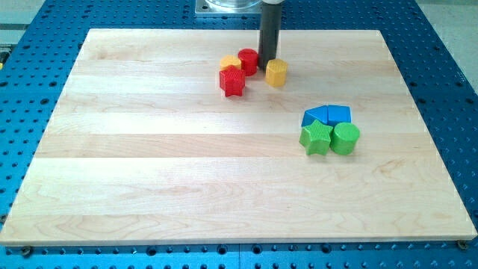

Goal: Slide your arm diagonally top right to the hexagon

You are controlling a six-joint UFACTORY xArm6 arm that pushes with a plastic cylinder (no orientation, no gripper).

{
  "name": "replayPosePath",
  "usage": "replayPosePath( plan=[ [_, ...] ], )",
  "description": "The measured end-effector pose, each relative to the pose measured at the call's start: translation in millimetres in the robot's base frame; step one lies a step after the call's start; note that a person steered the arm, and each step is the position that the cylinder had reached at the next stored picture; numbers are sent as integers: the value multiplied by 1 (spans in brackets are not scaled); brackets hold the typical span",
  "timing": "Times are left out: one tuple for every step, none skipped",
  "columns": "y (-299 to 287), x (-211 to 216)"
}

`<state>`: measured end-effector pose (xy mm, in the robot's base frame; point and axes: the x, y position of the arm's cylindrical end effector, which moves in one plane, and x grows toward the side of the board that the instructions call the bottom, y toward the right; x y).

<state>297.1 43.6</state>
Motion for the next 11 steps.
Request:
replayPosePath(
  plan=[
    [-4,-1],
    [-21,-21],
    [-85,-43],
    [-156,-59],
    [-219,-60],
    [-229,-64],
    [-136,-66],
    [-79,-68],
    [-72,-18],
    [-46,-4],
    [-41,14]
  ],
)
